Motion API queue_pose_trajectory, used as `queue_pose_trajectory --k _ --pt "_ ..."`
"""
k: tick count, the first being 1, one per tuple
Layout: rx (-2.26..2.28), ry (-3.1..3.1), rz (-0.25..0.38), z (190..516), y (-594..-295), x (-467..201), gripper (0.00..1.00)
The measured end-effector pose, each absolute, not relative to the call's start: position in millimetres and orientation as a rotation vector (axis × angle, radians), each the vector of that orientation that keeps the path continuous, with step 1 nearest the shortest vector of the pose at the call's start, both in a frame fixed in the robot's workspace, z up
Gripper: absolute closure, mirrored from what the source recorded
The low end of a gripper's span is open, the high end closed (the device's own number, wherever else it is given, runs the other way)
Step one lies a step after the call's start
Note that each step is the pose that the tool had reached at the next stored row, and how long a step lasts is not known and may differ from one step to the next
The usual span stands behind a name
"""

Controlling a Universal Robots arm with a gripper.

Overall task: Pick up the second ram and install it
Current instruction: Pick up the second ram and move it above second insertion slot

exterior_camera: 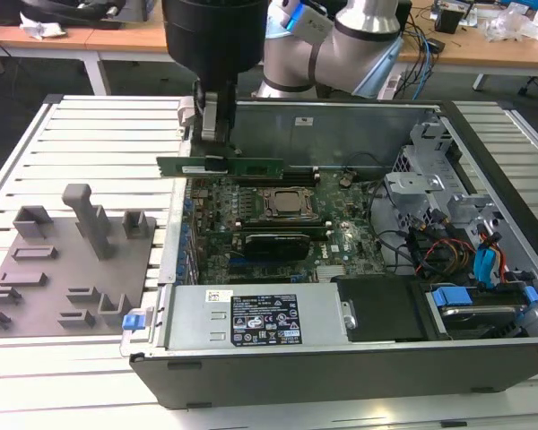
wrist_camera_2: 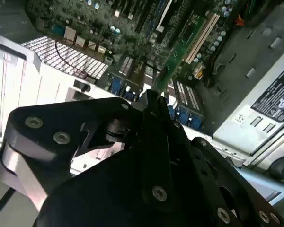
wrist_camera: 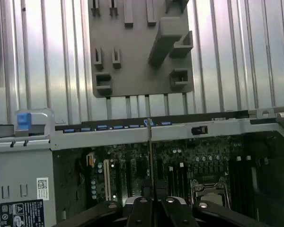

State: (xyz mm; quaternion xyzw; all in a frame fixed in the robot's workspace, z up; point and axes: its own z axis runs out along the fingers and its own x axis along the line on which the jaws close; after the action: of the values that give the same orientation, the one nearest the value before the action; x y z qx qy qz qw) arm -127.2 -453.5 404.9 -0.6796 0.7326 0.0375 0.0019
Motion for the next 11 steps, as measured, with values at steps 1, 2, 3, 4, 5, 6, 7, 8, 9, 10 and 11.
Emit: queue_pose_trajectory --k 1,2,3,4,5,6,7,8,9,10,11 --pt "-2.131 2.297 0.123 405 -450 -118 0.87" --pt "-2.131 2.297 0.125 403 -446 -111 0.87" --pt "-2.132 2.298 0.126 403 -442 -106 0.87" --pt "-2.132 2.298 0.126 402 -439 -102 0.87" --pt "-2.132 2.298 0.126 402 -437 -100 0.87" --pt "-2.132 2.299 0.127 401 -436 -98 0.87" --pt "-2.132 2.299 0.127 400 -433 -93 0.87" --pt "-2.133 2.299 0.128 400 -432 -91 0.87" --pt "-2.133 2.299 0.128 399 -430 -88 0.87" --pt "-2.133 2.300 0.129 398 -428 -84 0.87" --pt "-2.133 2.300 0.130 398 -427 -81 0.87"
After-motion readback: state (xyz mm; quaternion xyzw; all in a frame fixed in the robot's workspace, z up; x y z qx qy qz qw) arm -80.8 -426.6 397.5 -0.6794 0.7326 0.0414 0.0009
